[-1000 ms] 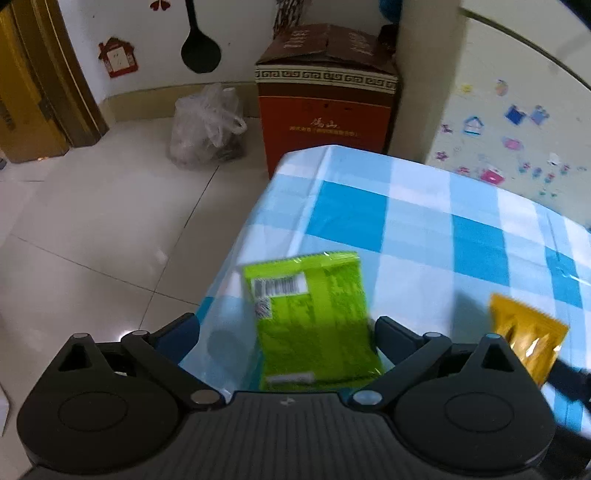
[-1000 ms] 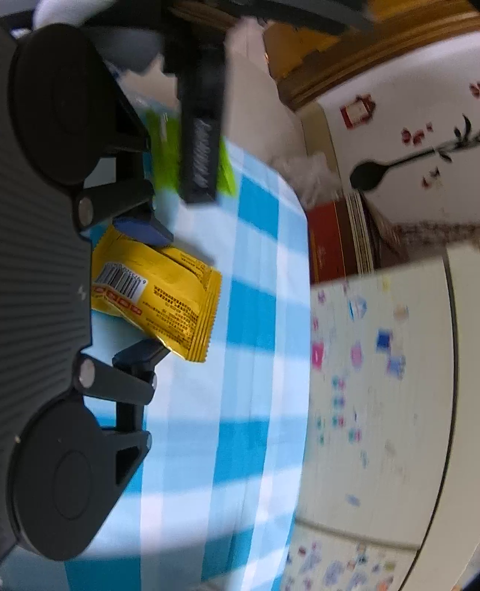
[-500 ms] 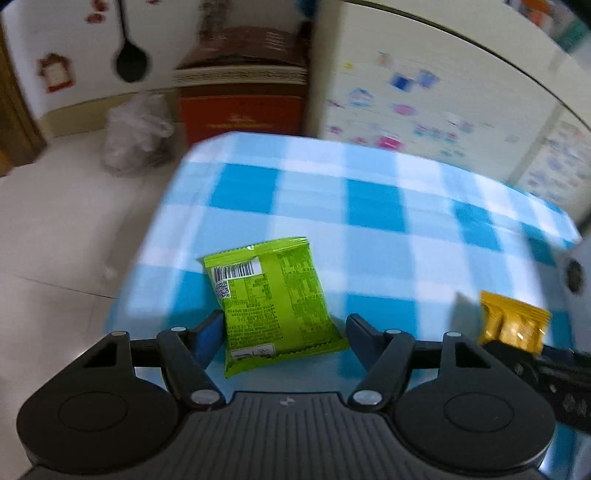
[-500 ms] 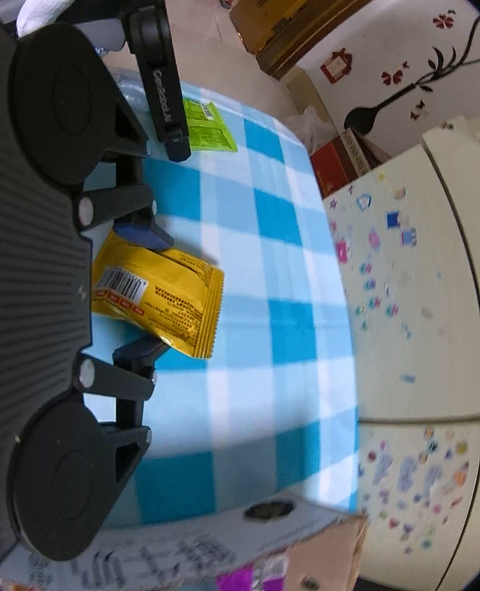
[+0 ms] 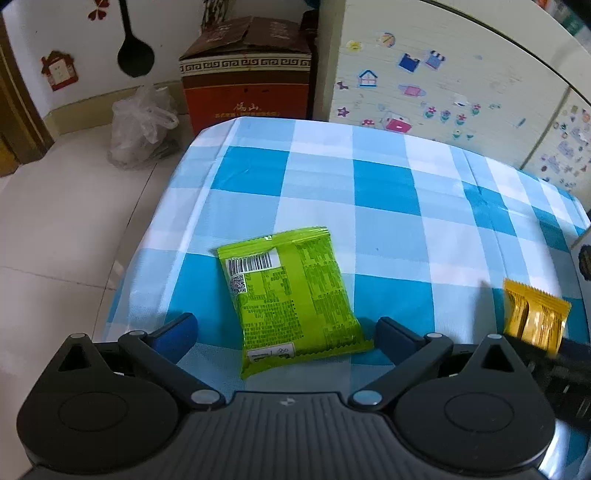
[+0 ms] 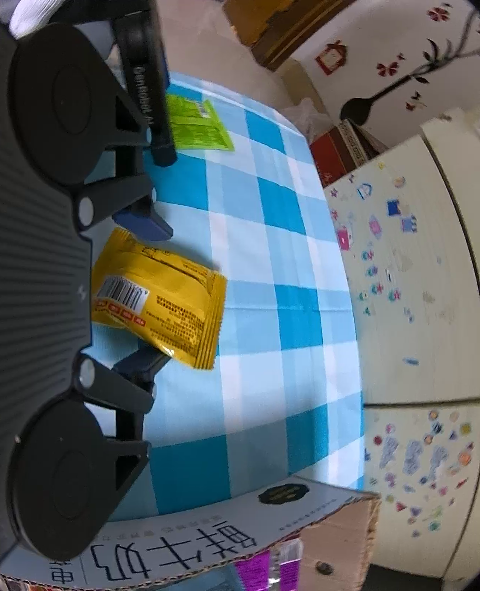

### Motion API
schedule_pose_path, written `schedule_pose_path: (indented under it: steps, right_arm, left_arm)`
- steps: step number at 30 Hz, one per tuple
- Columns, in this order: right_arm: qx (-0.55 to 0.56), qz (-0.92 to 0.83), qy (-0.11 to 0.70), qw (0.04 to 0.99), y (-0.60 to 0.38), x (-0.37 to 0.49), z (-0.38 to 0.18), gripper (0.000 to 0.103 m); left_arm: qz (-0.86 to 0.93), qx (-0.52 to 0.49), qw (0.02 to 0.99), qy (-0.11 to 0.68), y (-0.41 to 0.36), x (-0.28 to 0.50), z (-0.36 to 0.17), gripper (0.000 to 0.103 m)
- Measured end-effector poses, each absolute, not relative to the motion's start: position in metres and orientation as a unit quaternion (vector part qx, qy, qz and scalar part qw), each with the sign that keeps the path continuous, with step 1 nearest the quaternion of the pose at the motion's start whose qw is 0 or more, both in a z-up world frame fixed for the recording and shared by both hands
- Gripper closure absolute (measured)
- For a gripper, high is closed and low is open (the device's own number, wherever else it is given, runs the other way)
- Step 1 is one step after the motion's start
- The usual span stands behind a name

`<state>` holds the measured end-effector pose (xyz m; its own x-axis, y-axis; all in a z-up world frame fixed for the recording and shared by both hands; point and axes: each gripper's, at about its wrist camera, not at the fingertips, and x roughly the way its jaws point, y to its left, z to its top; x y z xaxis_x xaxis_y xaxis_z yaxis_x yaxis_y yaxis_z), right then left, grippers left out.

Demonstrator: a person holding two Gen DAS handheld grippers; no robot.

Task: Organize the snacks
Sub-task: 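Grasp the green packet with the left gripper while the right gripper grasps the yellow packet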

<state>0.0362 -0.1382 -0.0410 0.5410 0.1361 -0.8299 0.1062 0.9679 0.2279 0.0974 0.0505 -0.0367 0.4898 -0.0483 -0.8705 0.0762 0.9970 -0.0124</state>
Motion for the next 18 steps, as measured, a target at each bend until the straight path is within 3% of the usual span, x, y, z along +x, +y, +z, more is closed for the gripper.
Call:
schedule_pose_path:
  steps: [18]
  right_arm:
    - [0.095, 0.006, 0.48, 0.872, -0.129, 0.035, -0.041, 0.036]
  left_arm:
    - [-0.033, 0.017, 0.855, 0.517, 0.043, 0.108, -0.034, 0.0]
